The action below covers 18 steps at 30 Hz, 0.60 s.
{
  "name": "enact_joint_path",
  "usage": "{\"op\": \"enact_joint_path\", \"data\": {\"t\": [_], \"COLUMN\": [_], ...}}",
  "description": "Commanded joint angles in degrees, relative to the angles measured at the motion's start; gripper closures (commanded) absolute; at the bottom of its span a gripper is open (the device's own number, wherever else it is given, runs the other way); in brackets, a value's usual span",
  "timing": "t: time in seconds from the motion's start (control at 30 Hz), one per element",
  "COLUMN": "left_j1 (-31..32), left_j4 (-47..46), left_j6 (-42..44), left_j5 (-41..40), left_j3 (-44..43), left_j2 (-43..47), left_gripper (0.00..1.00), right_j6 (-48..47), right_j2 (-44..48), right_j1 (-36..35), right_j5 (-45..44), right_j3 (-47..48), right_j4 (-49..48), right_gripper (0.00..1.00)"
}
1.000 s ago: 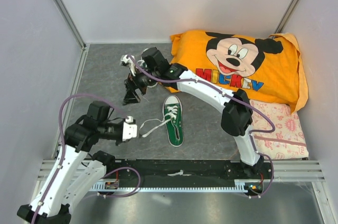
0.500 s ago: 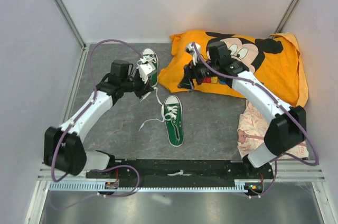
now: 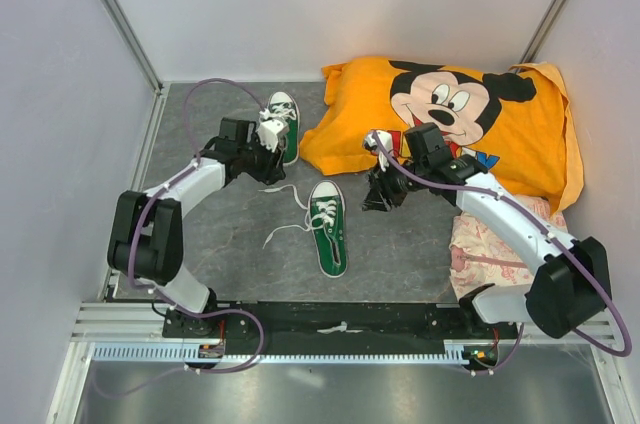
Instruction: Tie the shoes
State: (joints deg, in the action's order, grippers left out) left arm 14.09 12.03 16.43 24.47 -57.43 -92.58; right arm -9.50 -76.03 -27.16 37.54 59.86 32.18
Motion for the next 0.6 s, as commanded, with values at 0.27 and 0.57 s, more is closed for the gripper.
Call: {"op": "enact_joint_path", "data": {"t": [0.27,0.57], "left_j1": [-1.88,9.82], "left_j4": [18.36,18.92], "left_j6": [35.50,42.20], "left_j5": [21.41,7.09], "left_j3": [11.11,13.13], "left_j2": [22.44,15.34], "left_gripper": [0.50,0.46], "right_j6": [0.70,7.03], "right_j2": [-2.54,-3.78], "right_j1": [0.00,-0.09], "right_j5": [2.10,2.71], "right_j3": [0.17,-1.58], "right_j4": [-3.17,-8.27], "right_gripper": [0.65,0.64]}}
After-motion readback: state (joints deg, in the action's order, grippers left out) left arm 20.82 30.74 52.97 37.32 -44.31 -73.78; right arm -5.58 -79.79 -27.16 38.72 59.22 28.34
